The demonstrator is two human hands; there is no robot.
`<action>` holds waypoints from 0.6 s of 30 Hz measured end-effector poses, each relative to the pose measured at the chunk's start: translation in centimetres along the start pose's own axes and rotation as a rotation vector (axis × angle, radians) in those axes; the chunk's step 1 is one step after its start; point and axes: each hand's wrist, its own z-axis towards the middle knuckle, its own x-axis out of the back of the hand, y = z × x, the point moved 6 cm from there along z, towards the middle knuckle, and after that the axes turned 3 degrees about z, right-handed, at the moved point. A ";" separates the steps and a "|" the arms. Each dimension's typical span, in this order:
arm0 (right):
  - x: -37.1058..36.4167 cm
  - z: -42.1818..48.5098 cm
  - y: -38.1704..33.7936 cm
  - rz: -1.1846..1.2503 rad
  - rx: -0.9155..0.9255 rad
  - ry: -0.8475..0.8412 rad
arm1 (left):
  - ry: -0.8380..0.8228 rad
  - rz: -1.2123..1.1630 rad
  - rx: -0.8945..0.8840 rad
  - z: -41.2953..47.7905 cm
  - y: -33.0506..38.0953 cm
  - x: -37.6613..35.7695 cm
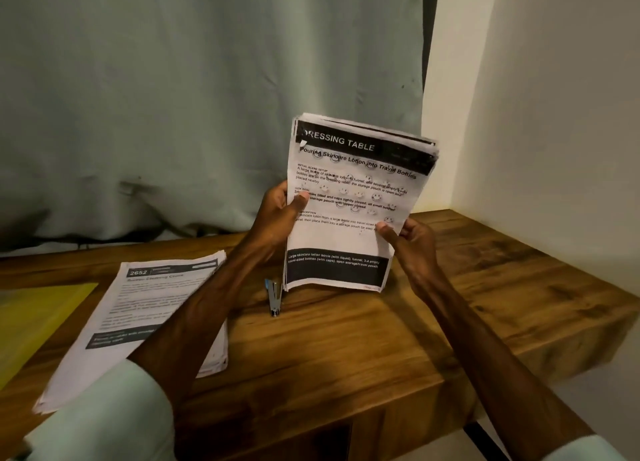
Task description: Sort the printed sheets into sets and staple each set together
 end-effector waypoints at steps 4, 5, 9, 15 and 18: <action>-0.1 -0.4 -0.3 -0.021 0.072 -0.017 | -0.005 -0.015 -0.014 -0.5 0.0 0.0; 0.1 -0.6 0.2 -0.025 0.065 -0.023 | -0.005 -0.004 0.004 -0.8 -0.7 -0.1; 0.9 -1.6 2.5 -0.034 0.004 -0.033 | 0.000 0.083 0.063 -2.1 -3.9 -0.8; 0.7 -0.7 1.9 -0.091 0.047 -0.032 | -0.008 0.142 0.049 -2.2 -4.2 -1.5; 0.7 -0.2 1.1 -0.107 0.081 -0.040 | -0.002 0.151 0.008 -2.0 -3.4 -1.5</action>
